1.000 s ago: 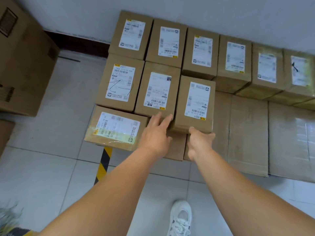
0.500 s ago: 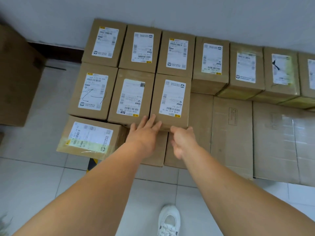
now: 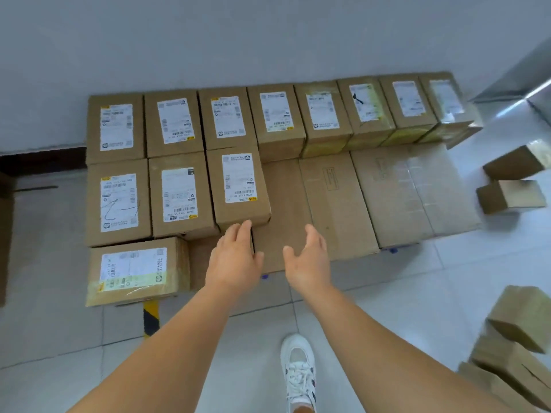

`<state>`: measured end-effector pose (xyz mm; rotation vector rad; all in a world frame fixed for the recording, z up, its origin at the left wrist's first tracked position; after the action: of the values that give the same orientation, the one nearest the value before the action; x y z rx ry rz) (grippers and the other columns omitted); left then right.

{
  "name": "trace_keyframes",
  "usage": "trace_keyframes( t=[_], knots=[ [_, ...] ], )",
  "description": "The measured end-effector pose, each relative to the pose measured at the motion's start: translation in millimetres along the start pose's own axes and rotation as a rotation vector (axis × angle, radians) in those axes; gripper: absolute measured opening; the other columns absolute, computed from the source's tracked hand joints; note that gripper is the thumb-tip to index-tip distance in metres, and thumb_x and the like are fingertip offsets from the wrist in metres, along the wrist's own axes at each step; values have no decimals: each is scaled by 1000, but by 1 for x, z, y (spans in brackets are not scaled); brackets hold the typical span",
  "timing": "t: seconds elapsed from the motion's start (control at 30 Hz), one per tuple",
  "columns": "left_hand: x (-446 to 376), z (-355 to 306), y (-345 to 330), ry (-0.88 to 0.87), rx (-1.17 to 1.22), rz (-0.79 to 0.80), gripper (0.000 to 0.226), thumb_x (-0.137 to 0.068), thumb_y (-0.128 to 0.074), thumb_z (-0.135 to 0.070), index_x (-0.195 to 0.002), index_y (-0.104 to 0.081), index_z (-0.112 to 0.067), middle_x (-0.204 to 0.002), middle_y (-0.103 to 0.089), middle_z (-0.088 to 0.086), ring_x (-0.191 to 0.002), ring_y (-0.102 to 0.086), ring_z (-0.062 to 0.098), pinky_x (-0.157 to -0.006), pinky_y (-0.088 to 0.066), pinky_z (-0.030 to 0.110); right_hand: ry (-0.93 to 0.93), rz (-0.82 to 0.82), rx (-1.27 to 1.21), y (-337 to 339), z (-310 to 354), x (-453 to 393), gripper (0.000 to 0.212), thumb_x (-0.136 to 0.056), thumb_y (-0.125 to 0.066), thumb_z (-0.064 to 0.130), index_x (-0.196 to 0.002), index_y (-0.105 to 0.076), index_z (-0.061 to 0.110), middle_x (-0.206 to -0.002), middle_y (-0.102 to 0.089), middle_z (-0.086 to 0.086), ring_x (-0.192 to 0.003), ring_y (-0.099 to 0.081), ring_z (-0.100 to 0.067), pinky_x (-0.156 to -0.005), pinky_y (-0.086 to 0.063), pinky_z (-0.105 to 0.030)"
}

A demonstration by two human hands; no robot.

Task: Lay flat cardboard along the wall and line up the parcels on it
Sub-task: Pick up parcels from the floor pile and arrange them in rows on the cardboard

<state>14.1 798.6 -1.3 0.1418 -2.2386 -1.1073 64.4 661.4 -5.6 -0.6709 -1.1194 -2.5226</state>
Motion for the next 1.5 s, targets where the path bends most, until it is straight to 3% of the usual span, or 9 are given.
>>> trace_keyframes(
  t=[0.27,0.37,0.5,0.7,1.07,1.17,1.3,1.4,1.5],
  knots=[
    [90,-52,-40,-155,37,154,62,-96,-48,-31,-151,-19,-20,-151,-27,2,-134,-35,24,-106,-33,38,-216,-194,-165,61,-80,104,61,-98,-47,28,-151,-21,11,-157,-22,-4,-143,-26,-19,-112,-26,-32],
    [126,-65,-71,-185,32,238,65,-97,-48,-31,-152,-16,-21,-153,-26,3,-137,-32,24,-108,-31,38,-317,-236,-213,76,-122,143,61,-98,-48,31,-150,-23,13,-156,-22,-4,-140,-32,-22,-113,-30,-36],
    [173,-79,-124,-248,-8,376,66,-98,-47,-27,-153,-11,-18,-156,-20,4,-142,-23,22,-111,-27,37,-447,-284,-268,87,-182,190,61,-96,-48,31,-150,-24,13,-156,-21,-5,-134,-40,-25,-111,-33,-39],
    [233,-103,-206,-372,-150,483,70,-97,-49,-33,-153,-10,-15,-159,-14,3,-146,-15,19,-115,-20,34,-596,-355,-336,96,-278,246,60,-98,-45,32,-150,-21,14,-158,-17,-2,-138,-34,-23,-111,-31,-36],
    [337,-96,-386,-626,-460,738,101,-80,-73,-35,-153,-5,-26,-159,-9,-8,-144,-18,16,-113,-28,33,-789,-361,-434,77,-488,333,56,-99,-38,21,-151,-19,19,-158,-16,4,-134,-40,-23,-104,-34,-33],
    [339,-70,-434,-514,-487,705,101,-81,-73,-32,-153,-2,-25,-159,-8,-2,-142,-23,21,-110,-33,38,-792,-314,-431,53,-545,344,58,-98,-38,17,-152,-18,20,-158,-16,4,-135,-39,-23,-99,-34,-30],
    [336,-18,-478,-83,-264,589,93,-87,-67,-27,-152,-1,-16,-156,-19,9,-134,-37,28,-92,-39,32,-811,-230,-439,5,-607,352,61,-97,-41,19,-153,-16,23,-158,-18,3,-132,-41,-23,-90,-35,-28],
    [340,22,-515,63,-218,590,77,-91,-61,-28,-150,-14,-10,-150,-34,10,-126,-46,28,-83,-40,30,-805,-165,-451,-36,-640,346,63,-97,-43,23,-153,-14,23,-157,-19,1,-135,-38,-23,-99,-36,-33],
    [343,53,-554,128,-198,622,56,-92,-58,-26,-139,-34,-8,-128,-53,9,-107,-56,25,-77,-43,30,-778,-112,-470,-73,-663,331,62,-97,-43,24,-153,-16,26,-157,-20,1,-137,-35,-24,-105,-37,-37]
  ],
)
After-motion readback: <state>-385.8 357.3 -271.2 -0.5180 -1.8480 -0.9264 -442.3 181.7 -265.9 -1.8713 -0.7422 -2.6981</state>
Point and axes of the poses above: each hand's wrist, its own x-axis away from the middle knuckle, its own y-axis out of the back of the hand, z = x × y, the point moved 6 cm from there along -x, towards the middle knuckle
